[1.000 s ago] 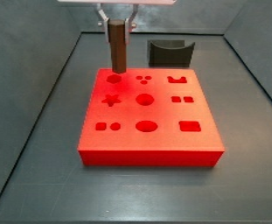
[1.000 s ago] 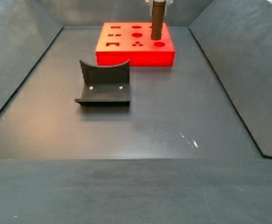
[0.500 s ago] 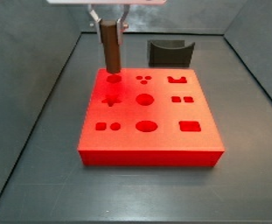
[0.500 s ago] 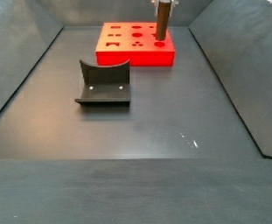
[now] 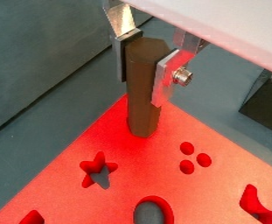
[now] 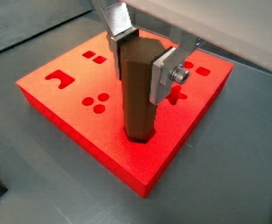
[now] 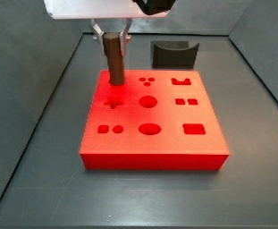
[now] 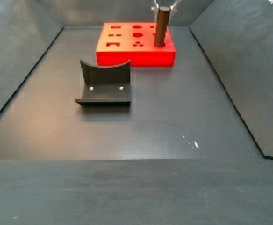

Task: Insert the hexagon object.

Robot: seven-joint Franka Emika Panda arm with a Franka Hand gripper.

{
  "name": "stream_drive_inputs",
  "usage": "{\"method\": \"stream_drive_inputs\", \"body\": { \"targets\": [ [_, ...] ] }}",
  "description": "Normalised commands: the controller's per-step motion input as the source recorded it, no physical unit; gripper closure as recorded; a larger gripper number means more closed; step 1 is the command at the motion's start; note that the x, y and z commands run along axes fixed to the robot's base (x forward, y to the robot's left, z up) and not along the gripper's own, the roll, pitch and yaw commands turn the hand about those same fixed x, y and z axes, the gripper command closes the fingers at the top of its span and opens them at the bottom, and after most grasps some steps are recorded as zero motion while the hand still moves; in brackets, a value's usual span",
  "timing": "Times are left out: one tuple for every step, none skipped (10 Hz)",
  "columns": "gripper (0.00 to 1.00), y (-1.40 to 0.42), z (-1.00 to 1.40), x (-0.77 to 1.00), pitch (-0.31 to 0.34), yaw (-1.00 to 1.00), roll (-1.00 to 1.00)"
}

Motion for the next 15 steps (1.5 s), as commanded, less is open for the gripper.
{"method": "stream_drive_inputs", "body": {
  "targets": [
    [1.00,0.11,-0.11,-0.05,-0.020,0.00,0.14],
    [1.00,0.17,-0.11,-0.07,-0.049,0.12,0.13],
    [1.00,0.00,-0.08,-0.07,-0.066,0.30,0.18],
    [1.00,-0.04,-0.09,-0.09,-0.111,0.33,0.13],
    [1.00,-0.17,-0.18,0.00,-0.081,0.28,0.21],
    [1.00,-0.16,-0.27,0.00,-0.040,0.25,0.23],
    [1.00,-0.11,0.00,0.00,0.000,0.00,0.17],
    [1.00,-0.14,-0.11,-0.01,0.014,0.00,0.06],
    [1.00,0.00,-0.84,0.06,-0.131,0.00,0.08],
    [1.00,0.00,-0.90,0.01,-0.143,0.00,0.00],
    [1.00,0.00,-0.88,0.00,-0.074,0.00,0.04],
    [1.00,0.00,-0.81,0.11,-0.044,0.03,0.21],
    [1.00,0.00,-0.59,0.15,-0.024,0.06,0.34],
    [1.00,-0.03,-0.51,0.16,-0.020,0.25,0.36],
    [1.00,0.00,-0.57,0.28,-0.030,0.45,0.28]
  ]
}}
